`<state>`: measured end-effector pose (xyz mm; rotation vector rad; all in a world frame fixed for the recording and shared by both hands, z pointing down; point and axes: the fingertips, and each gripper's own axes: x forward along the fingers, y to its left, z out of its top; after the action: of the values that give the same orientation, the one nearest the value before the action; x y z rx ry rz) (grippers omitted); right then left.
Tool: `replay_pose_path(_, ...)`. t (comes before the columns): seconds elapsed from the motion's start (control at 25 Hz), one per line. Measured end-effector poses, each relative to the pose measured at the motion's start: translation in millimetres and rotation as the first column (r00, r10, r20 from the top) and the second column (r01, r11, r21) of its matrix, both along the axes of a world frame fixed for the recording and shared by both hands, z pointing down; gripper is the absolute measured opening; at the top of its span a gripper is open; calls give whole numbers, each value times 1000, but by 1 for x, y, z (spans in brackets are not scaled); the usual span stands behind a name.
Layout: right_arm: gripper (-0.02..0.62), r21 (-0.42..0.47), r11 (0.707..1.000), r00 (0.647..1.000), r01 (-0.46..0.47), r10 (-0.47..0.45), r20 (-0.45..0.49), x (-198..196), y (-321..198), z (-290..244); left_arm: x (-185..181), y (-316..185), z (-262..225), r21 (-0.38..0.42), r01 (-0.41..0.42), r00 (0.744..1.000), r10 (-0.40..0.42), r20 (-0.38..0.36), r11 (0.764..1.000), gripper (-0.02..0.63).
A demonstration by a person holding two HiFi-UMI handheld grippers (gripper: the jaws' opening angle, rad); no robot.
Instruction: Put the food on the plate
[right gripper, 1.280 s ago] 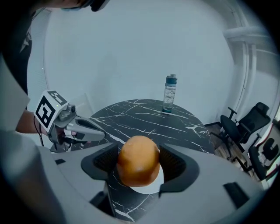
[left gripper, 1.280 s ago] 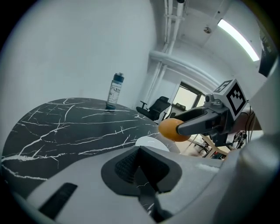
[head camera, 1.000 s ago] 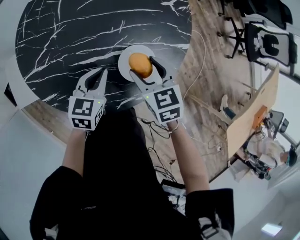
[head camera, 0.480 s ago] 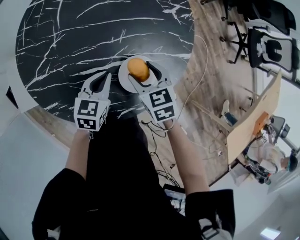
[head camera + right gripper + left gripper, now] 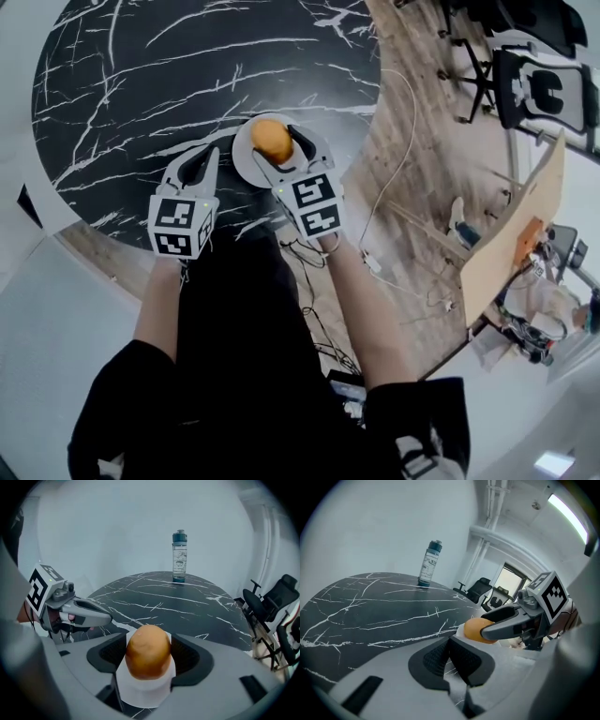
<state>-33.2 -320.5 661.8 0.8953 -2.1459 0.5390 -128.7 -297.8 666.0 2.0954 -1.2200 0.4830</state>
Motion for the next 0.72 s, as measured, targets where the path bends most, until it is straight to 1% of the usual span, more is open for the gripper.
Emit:
replay_pose_path(0.16, 291, 5, 999, 999, -34, 33, 25, 3, 2, 2, 3, 3, 2, -6, -3, 1000, 3, 3, 1000, 0)
replay_pose_path(0.28, 293, 6, 999, 998, -51, 51, 28, 6, 5, 4, 5, 8, 1, -8, -13, 1000, 14, 11, 1000, 0)
replay_pose_path(0.4, 295, 5, 997, 996, -82, 82, 37, 9, 8, 4, 7, 15, -6, -8, -23, 1000, 23, 3, 1000, 0)
replay_pose_path(0.6, 298, 35, 993, 993, -113, 112, 29, 9, 9, 3, 9, 20, -13, 7, -47, 999, 46, 8, 999, 0)
replay_pose_path(0.72, 313, 48, 990, 990, -134, 131, 56, 8, 13, -3, 9, 23, -21, 16, -55, 998, 55, 4, 998, 0)
